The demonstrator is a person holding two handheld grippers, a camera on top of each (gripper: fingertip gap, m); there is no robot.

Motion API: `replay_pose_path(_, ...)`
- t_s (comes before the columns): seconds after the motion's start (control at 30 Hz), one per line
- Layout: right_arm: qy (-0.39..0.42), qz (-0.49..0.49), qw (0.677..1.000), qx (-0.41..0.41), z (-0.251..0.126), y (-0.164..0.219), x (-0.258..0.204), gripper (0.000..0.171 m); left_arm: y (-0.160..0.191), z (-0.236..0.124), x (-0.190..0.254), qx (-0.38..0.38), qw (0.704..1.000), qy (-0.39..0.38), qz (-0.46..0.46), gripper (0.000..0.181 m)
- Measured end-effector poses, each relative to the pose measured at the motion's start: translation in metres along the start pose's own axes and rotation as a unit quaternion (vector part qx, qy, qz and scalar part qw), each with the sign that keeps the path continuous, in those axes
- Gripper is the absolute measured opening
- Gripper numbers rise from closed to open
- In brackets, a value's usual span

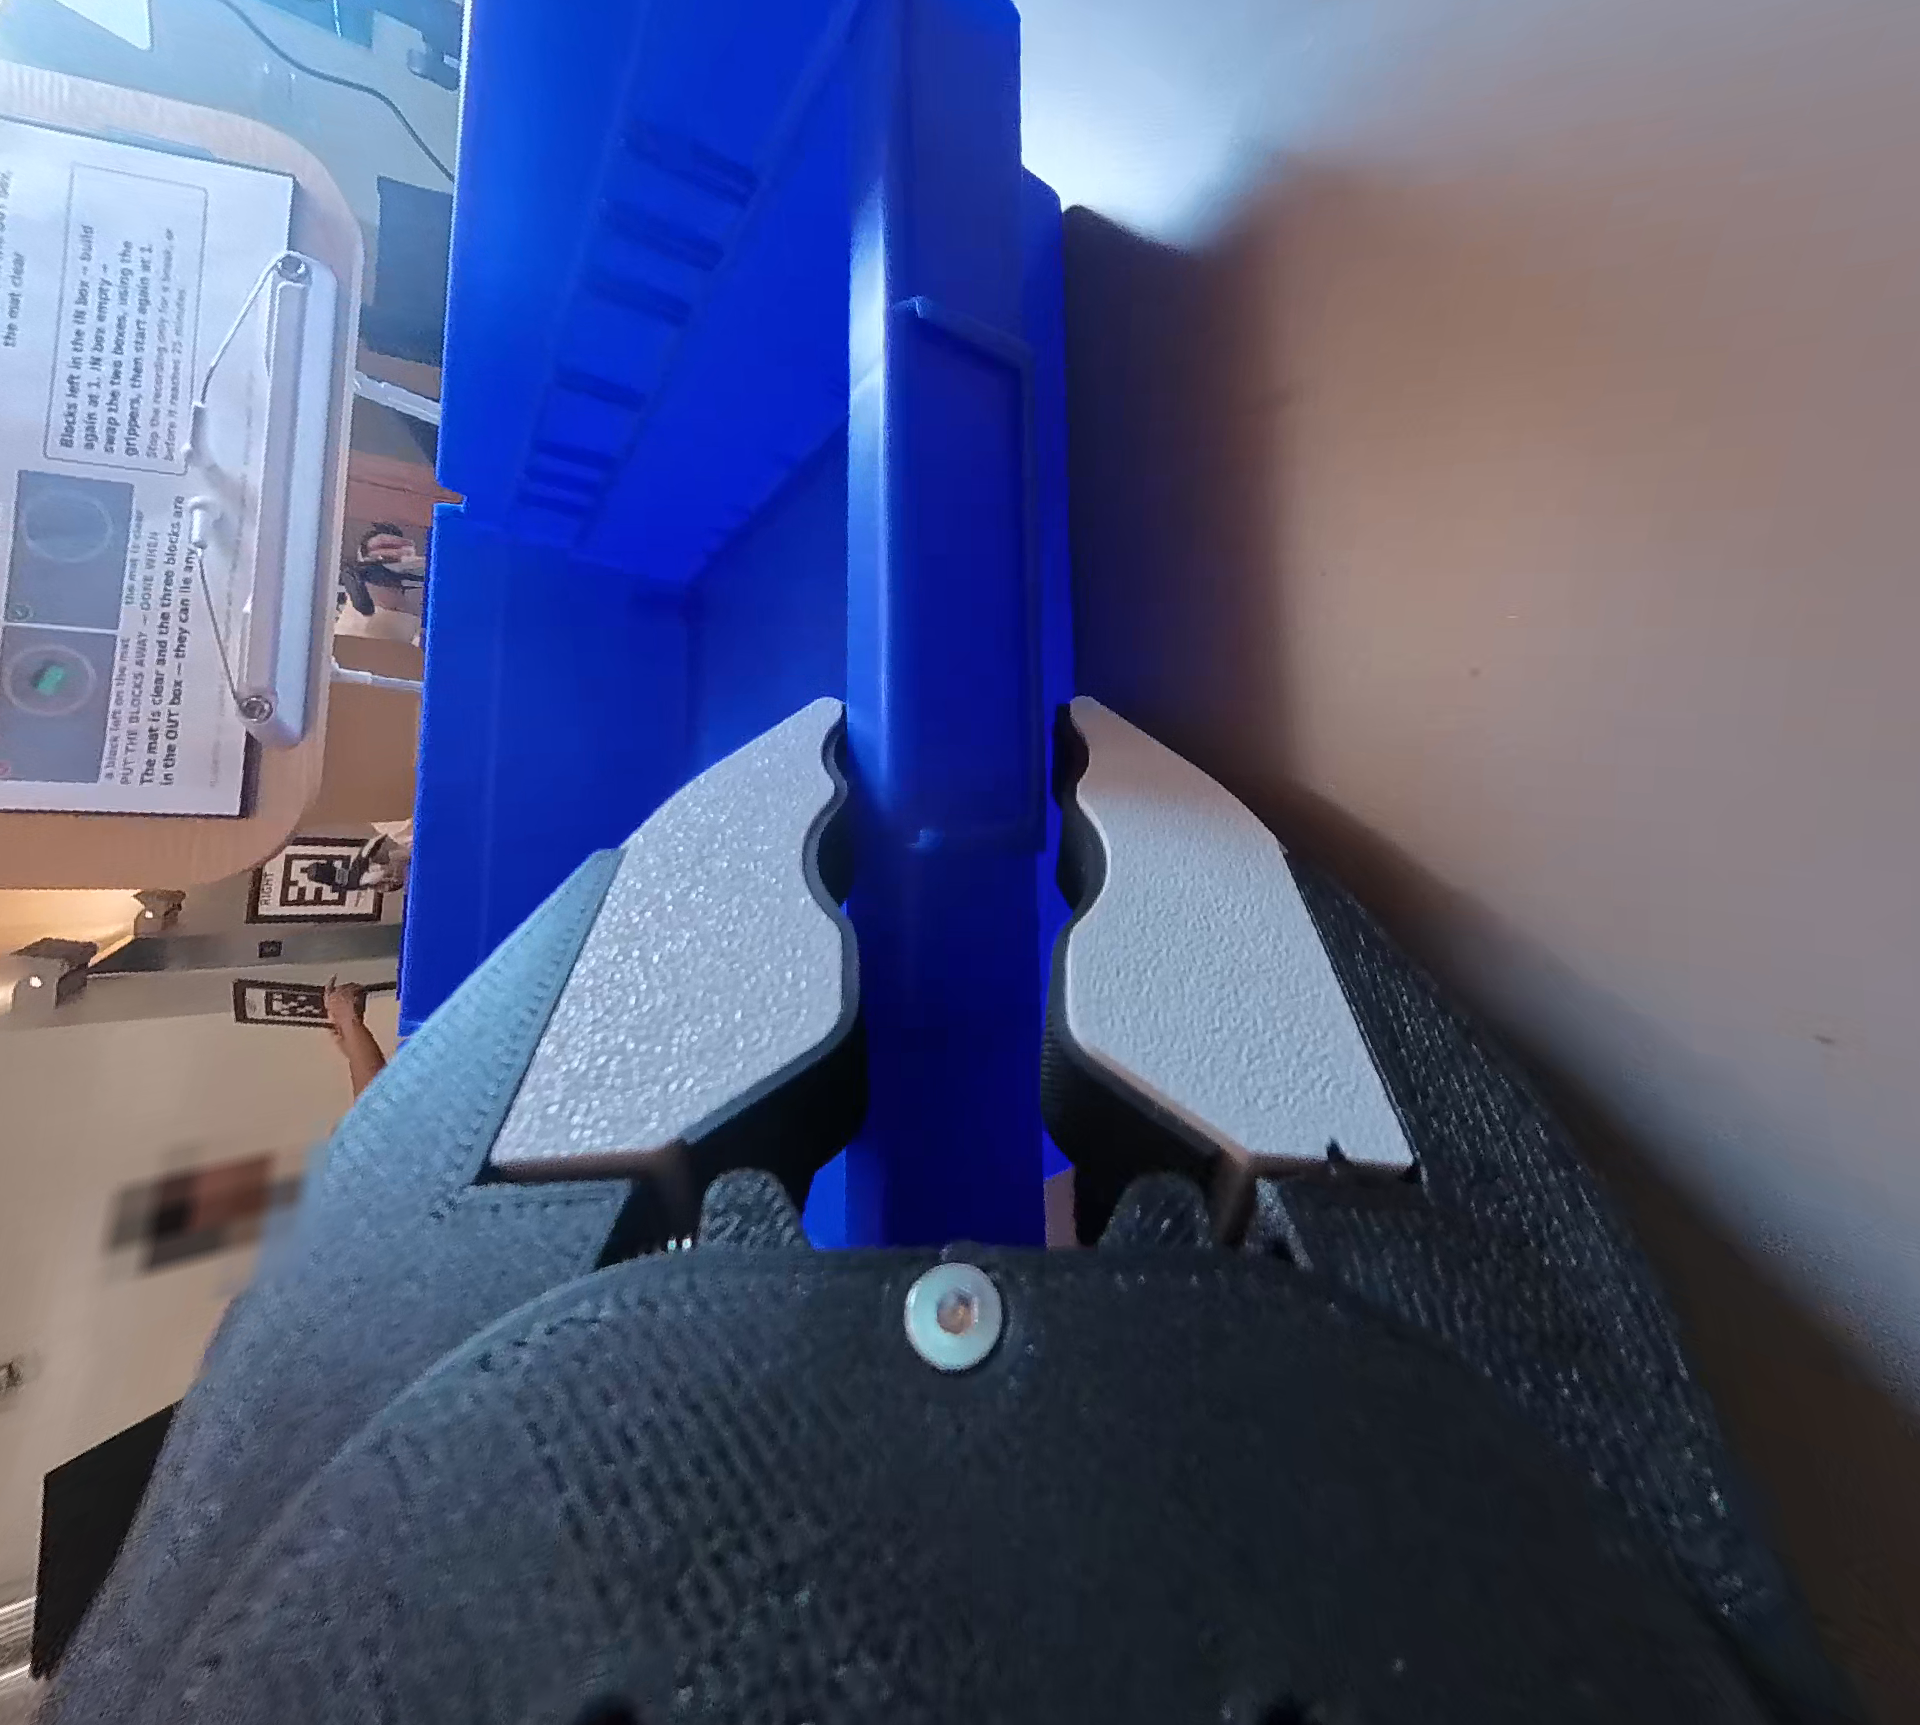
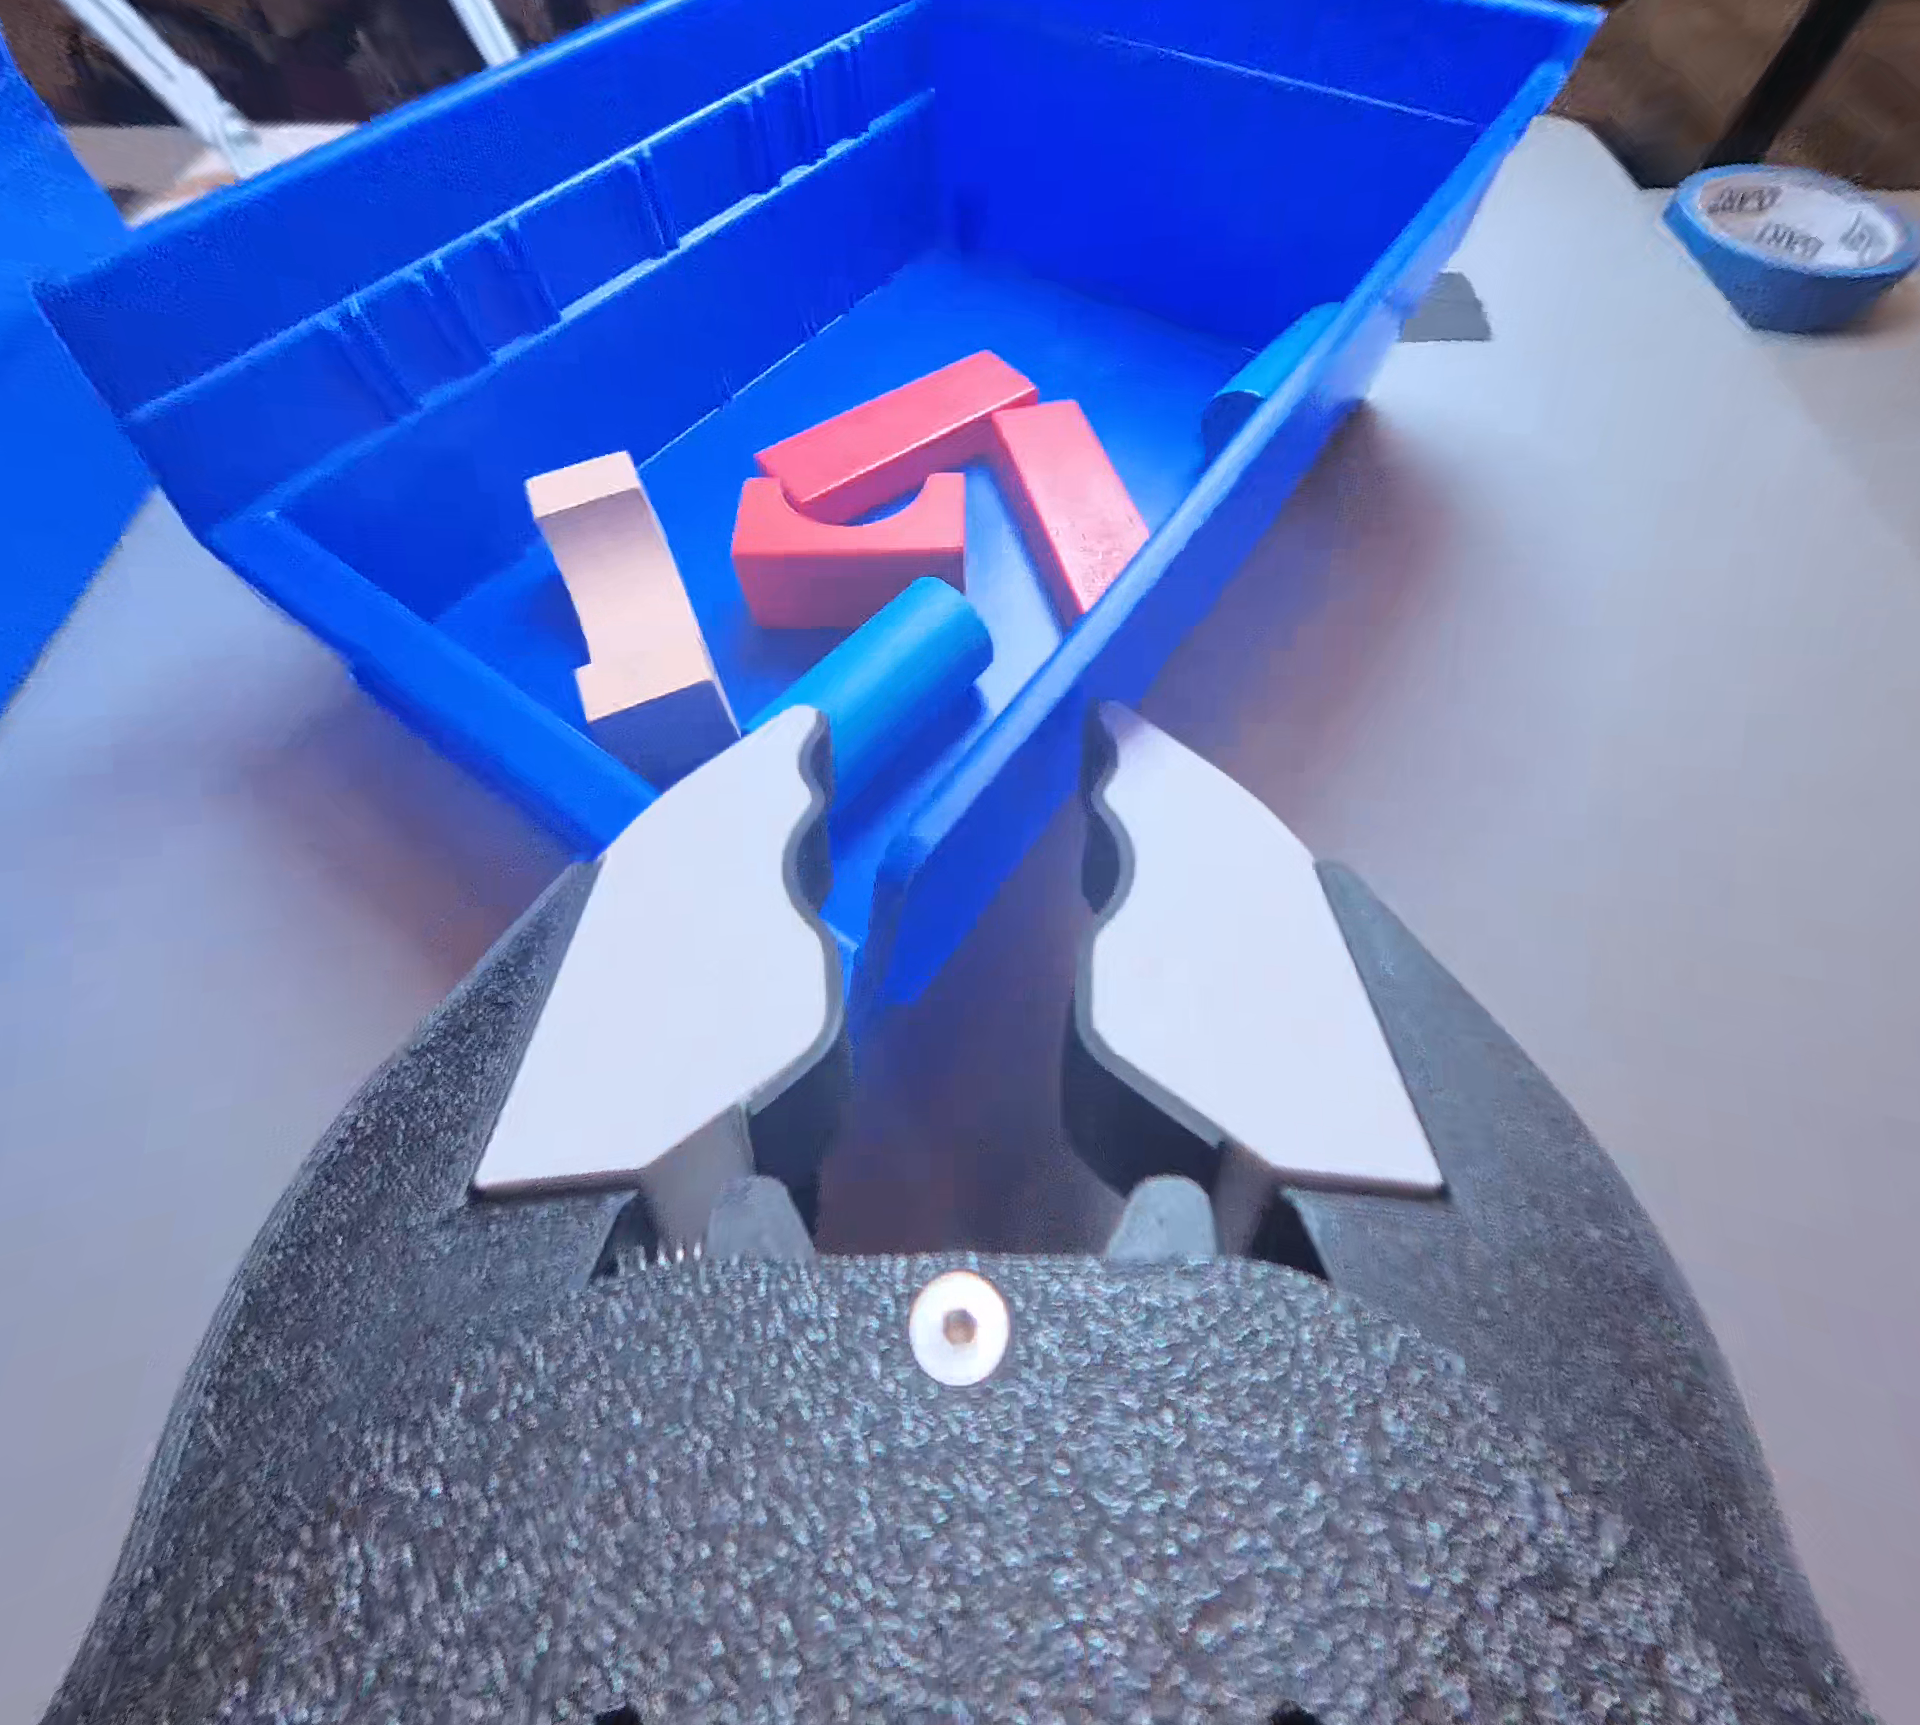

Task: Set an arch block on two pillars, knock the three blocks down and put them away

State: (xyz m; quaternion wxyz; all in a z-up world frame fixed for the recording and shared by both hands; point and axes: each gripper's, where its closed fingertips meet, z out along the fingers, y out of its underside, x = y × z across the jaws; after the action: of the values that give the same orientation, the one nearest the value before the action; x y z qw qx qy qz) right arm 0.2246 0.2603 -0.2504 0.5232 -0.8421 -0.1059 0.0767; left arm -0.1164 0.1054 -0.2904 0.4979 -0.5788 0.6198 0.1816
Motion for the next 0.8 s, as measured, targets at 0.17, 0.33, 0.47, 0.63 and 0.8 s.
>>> replay_pose_path(0.17,0.01,0.02,1.0,-0.014,-0.006,0.002,0.007,0.026,0.016,0.014,-0.017,-0.005,0.998,-0.02,-0.065,0.036)
replay_pose_path(0.33,0.021,0.002,1.0,-0.022,-0.025,0.011,0.004,0.021,0.004,-0.002,-0.014,-0.012,0.974,0.024,-0.223,0.053)
replay_pose_path(0.47,0.021,-0.027,0.999,-0.009,-0.053,0.024,-0.004,0.019,-0.001,-0.011,-0.007,-0.023,0.968,0.031,-0.248,0.054)
replay_pose_path(0.63,0.029,-0.042,0.999,0.013,-0.087,0.039,-0.001,0.013,0.006,0.002,-0.018,-0.014,0.976,0.007,-0.219,0.053)
replay_pose_path(0.8,0.036,-0.035,0.998,0.027,-0.098,0.043,0.002,0.009,-0.028,-0.003,-0.032,0.032,0.954,0.023,-0.296,0.043)
